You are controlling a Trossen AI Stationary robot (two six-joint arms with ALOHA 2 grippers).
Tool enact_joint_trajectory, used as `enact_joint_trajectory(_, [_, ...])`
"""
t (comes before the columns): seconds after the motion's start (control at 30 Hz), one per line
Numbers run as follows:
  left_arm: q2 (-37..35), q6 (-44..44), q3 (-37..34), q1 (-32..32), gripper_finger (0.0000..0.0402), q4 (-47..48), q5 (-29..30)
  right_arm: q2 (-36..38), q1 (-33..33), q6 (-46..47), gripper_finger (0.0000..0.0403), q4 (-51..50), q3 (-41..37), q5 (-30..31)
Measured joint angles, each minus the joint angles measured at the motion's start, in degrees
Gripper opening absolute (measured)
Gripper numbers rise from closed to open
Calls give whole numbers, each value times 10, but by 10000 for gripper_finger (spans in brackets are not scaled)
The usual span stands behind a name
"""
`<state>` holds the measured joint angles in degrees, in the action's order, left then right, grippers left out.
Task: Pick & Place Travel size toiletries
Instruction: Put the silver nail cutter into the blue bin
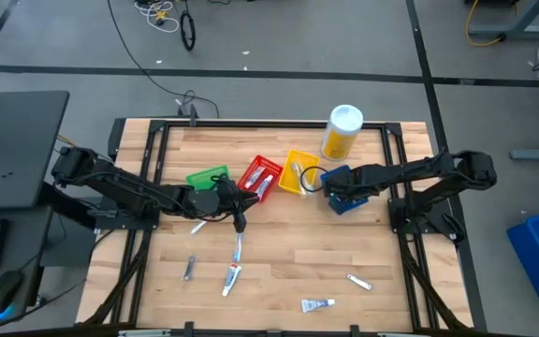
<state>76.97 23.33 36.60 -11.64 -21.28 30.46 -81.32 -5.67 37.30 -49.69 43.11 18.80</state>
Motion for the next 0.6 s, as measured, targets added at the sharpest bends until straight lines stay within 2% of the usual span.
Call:
enact_joint_trajectory(0.23, [0, 0, 0, 0, 82, 0, 9, 0, 5, -14, 167, -88, 86, -9])
enact_joint_trajectory(0.43, [0, 0, 0, 0, 82, 0, 9, 0, 31, -24, 153, -167, 166, -10])
enact_joint_trajectory(0.6, [0, 0, 0, 0, 82, 0, 9, 0, 83, -26, 139, -174, 181, -70])
